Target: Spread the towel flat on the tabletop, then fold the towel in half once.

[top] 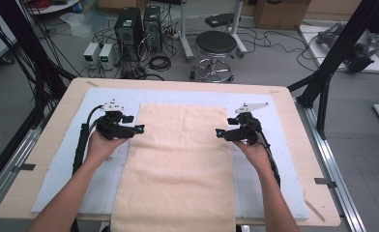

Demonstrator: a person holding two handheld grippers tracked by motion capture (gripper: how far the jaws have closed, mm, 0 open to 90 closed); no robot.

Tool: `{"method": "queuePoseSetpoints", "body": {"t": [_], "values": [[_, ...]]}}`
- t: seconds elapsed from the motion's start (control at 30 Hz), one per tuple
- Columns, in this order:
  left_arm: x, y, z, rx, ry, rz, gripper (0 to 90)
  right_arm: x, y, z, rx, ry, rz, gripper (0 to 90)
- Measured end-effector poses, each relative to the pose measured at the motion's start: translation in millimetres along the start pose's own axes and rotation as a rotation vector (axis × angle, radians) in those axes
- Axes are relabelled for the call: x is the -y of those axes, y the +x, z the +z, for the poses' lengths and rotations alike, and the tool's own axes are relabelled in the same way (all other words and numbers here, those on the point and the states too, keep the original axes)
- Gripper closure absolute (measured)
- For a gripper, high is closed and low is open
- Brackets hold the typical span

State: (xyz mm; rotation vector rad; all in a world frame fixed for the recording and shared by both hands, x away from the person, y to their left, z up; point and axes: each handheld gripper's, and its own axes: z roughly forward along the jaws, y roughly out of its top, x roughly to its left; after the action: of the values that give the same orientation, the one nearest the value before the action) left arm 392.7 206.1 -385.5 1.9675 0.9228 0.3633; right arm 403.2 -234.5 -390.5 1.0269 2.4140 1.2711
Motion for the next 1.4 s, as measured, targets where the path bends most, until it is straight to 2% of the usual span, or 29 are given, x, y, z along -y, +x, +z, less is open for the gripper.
{"method": "queuePoseSetpoints", "body": {"t": [0.17,0.33,0.43,0.47,0.63,0.7,0.83,0.97,1.03,1.17,1.23,1.3,1.4], "values": [[0.2,3.9,4.0,-0.01,-0.006,-0.011,36.5,-3.5,-1.5,-1.2,0.015,0.023,-0.027,24.0],[-5.5,12.6,7.3,-0.014,0.008,-0.026,37.0,-16.9,-7.9,-5.5,0.03,0.049,-0.05,23.8],[-11.6,14.5,9.7,-0.019,0.018,-0.01,37.0,-24.5,-12.1,-6.8,0.038,0.057,-0.064,23.9],[-12.0,14.5,10.7,-0.02,0.005,-0.011,37.2,-25.8,-14.4,-6.1,0.039,0.065,-0.062,23.9],[-8.2,18.6,22.8,-0.006,0.046,-0.013,38.0,-27.2,-23.2,2.8,0.045,0.091,-0.052,24.1],[-5.7,19.7,28.4,-0.003,0.066,-0.003,38.0,-25.8,-25.4,8.3,0.051,0.097,-0.052,24.4],[-0.6,22.0,37.4,0.004,0.075,0.01,38.7,-19.8,-31.7,19.7,0.067,0.135,-0.042,25.8],[4.5,23.9,47.5,-0.022,0.102,0.017,40.2,-11.2,-36.8,27.3,0.088,0.131,-0.027,29.4],[8.1,25.7,52.7,-0.031,0.122,0.016,40.5,-4.3,-40.3,32.2,0.098,0.148,-0.015,30.8],[16.2,30.4,61.7,-0.044,0.193,0.015,43.3,9.0,-44.0,41.3,0.101,0.189,0.008,36.1],[17.5,29.8,61.9,-0.059,0.175,0.01,47.1,14.1,-44.6,45.6,0.104,0.211,0.012,38.2],[16.9,30.4,61.2,-0.073,0.183,0.019,51.2,16.3,-44.6,45.7,0.117,0.191,0.022,41.4],[16.5,28.5,61.5,-0.091,0.185,0.018,60.7,16.2,-44.6,44.7,0.127,0.191,0.032,50.5]]}}
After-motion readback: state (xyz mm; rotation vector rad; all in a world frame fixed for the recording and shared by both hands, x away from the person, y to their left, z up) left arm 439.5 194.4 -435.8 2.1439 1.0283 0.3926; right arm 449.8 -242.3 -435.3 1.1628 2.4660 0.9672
